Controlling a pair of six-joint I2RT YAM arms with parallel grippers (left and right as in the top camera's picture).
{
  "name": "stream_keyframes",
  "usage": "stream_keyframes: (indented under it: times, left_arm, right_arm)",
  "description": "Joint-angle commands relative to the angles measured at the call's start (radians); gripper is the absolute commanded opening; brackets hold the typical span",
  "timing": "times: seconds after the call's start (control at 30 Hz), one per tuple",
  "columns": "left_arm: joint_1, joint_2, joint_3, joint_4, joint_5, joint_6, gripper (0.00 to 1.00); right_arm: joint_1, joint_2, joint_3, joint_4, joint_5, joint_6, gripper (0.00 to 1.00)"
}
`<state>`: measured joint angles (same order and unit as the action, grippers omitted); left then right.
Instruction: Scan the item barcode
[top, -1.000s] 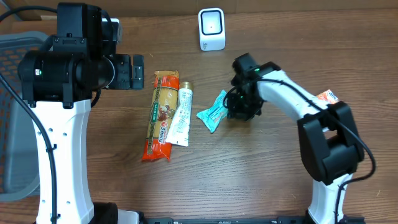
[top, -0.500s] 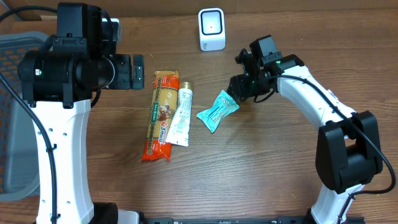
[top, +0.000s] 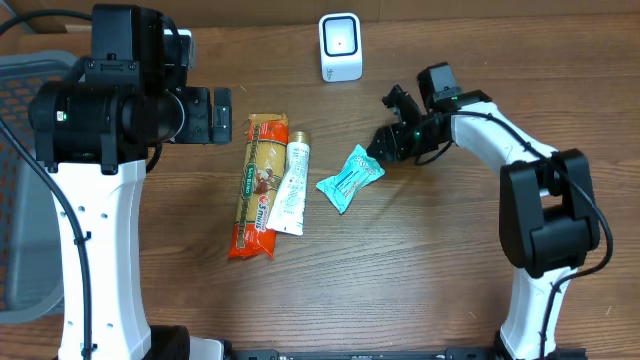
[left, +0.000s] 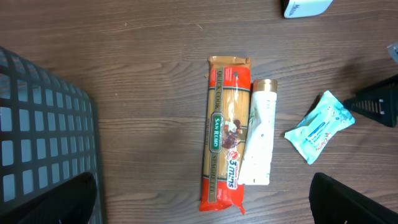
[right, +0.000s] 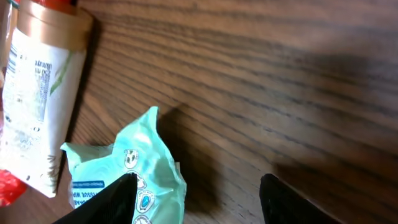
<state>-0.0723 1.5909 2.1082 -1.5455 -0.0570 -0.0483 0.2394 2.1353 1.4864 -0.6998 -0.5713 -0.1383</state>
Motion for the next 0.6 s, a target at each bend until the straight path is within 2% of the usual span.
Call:
stream_keyframes:
  times: [0.0,0.1,0.2,0.33,0.5,0.57]
  left_arm:
    - [-0.006,0.006,0.008,0.002,-0.002,0.019,1.0]
    - [-0.006,0.006,0.008,0.002,-0.002,0.019,1.0]
    - [-0.006,0.006,0.008,0.002,-0.002,0.019,1.0]
    - [-0.006,0.006,0.008,0.002,-0.002,0.019,1.0]
    - [-0.006,0.006,0.008,0.002,-0.002,0.019,1.0]
    - [-0.006,0.006,0.008,0.002,-0.002,0.019,1.0]
  right_arm:
    - [0.013,0.042,0.002,-0.005,-0.118,-0.028,0.63]
    - [0.023,0.058,0.002,-0.01,-0.18,-0.026,0.61]
    - [0.048,0.08,0.001,-0.027,-0.232,0.011,0.53]
    - [0.077,0.099,0.001,-0.035,-0.231,0.091,0.28]
    - [0.088,0.1,0.001,-0.026,-0.232,0.113,0.06]
    - [0.086,0.1,0.001,-0.028,-0.241,0.113,0.04]
